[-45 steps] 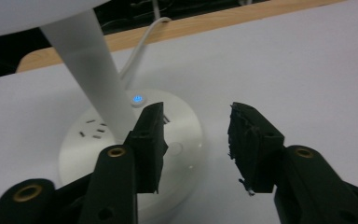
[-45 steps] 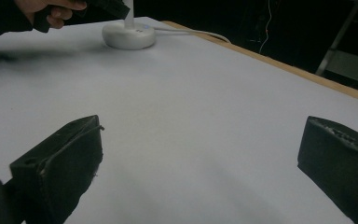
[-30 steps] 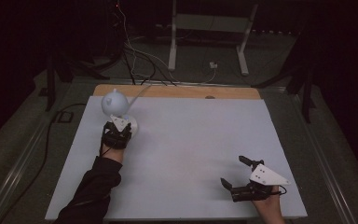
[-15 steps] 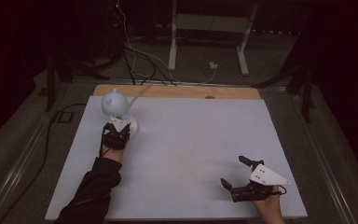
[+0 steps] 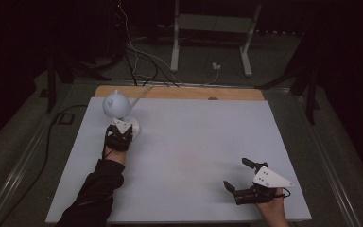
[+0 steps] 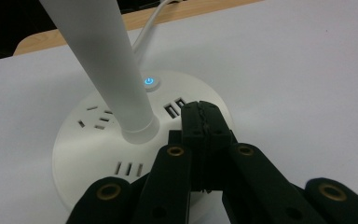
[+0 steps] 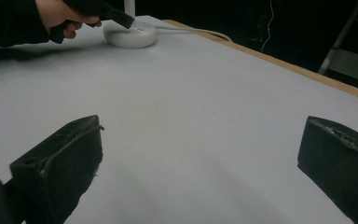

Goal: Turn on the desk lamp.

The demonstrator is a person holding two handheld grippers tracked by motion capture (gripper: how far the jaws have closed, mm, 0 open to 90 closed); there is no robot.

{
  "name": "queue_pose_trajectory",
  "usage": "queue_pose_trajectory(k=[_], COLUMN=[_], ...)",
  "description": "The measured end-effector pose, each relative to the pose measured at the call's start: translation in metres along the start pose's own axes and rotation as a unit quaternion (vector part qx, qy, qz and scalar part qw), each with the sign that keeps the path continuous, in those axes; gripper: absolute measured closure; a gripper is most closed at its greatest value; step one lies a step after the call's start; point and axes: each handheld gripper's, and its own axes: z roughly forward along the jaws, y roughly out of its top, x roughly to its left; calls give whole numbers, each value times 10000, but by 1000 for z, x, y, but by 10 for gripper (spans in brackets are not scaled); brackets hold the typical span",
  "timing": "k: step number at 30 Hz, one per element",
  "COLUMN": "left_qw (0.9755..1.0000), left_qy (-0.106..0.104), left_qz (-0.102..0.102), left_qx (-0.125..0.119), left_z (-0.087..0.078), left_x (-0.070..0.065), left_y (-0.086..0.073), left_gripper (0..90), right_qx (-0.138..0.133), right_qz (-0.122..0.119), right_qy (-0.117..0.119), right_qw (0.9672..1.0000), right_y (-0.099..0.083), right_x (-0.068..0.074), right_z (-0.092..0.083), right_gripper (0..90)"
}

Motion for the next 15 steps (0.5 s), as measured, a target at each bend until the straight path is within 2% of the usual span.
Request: queue_pose_trajectory(k=[15], left_qw=[10000], left_qy=[66], left_qz=[3], left_qx=[38], left_z=[6], left_x=[1], left_y=[-1], left_gripper=[900], right_qx=[15], right_qz=[0], right_qy=[19], right_qw=[10000], right_y=[0], right_x=[0], right_z=[0], right_gripper=[0])
